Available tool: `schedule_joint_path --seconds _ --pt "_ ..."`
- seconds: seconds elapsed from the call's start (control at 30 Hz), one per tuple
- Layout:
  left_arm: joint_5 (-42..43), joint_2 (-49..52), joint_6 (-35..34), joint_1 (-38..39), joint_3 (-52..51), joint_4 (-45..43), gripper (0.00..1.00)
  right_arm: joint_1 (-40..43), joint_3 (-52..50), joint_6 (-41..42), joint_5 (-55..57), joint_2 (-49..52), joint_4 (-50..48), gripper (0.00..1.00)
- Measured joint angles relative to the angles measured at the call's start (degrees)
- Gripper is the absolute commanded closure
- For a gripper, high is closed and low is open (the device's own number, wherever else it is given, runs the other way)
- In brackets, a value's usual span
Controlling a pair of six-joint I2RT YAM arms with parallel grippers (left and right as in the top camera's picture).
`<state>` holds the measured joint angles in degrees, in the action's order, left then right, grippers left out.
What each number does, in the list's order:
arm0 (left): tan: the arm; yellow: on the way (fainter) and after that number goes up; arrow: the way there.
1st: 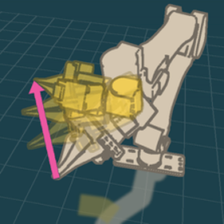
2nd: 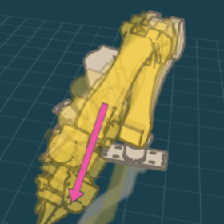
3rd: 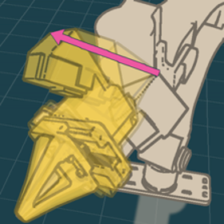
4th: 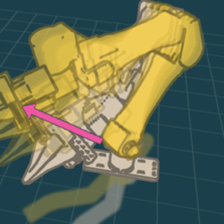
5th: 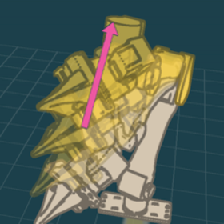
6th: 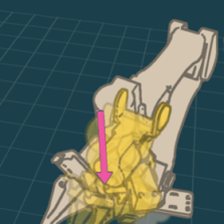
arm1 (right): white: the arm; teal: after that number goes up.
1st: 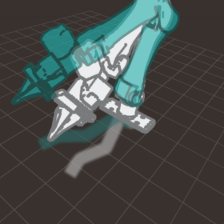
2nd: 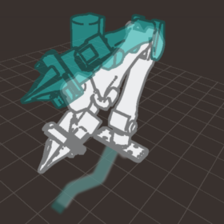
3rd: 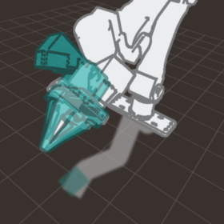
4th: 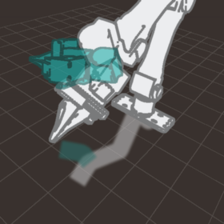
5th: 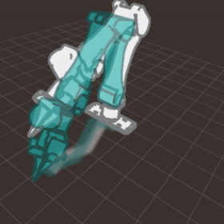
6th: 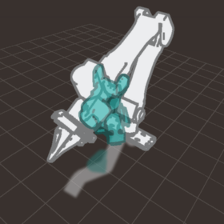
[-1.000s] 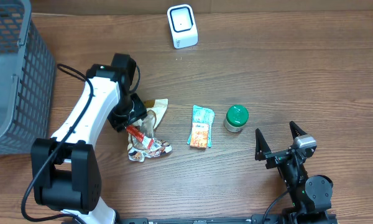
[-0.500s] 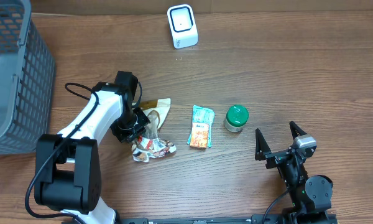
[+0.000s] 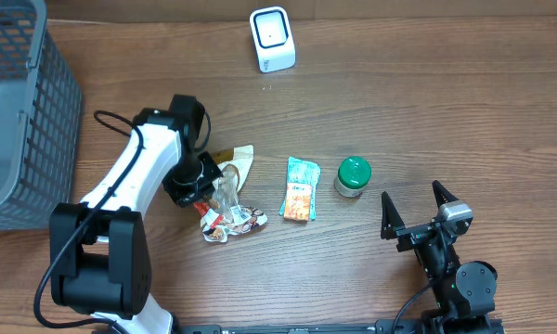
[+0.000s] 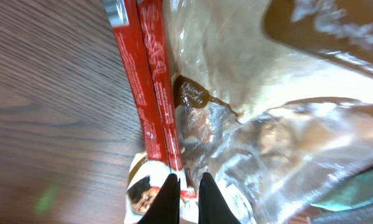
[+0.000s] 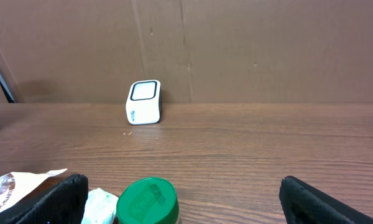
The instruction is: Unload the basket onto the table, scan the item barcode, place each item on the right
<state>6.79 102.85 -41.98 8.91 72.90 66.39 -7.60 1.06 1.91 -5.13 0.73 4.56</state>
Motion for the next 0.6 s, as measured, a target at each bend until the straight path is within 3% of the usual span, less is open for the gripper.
schedule_joint_path --seconds 0.13,0.23,0.3,0.37,0.4,0.6 --pt "-1.57 -0.26 0.9 0.26 2.12 1.62 0.95 0.0 0.0 0.0 -0.02 0.0 0.0 0.0" --pt "-2.82 -0.31 1.88 0.57 2.21 3.43 0.87 0.0 0.0 0.02 0.0 0.0 -0.02 0.0" --pt "-3.52 -0.33 2.1 0.76 2.21 3.74 0.75 0.0 0.0 0.0 0.0 0.0 -0.02 0.0" --pt "-4.07 -0.33 2.08 0.76 1.99 2.89 0.48 0.0 0.0 0.0 0.0 0.0 -0.02 0.0" --pt "-4.26 -0.37 2.1 0.74 1.44 2.01 0.44 0.0 0.0 -0.02 -0.02 0.0 -0.02 0.0" --pt "-4.94 -0.44 1.6 0.76 -5.53 -4.92 0.46 0.0 0.0 0.0 -0.02 0.0 0.02 0.0"
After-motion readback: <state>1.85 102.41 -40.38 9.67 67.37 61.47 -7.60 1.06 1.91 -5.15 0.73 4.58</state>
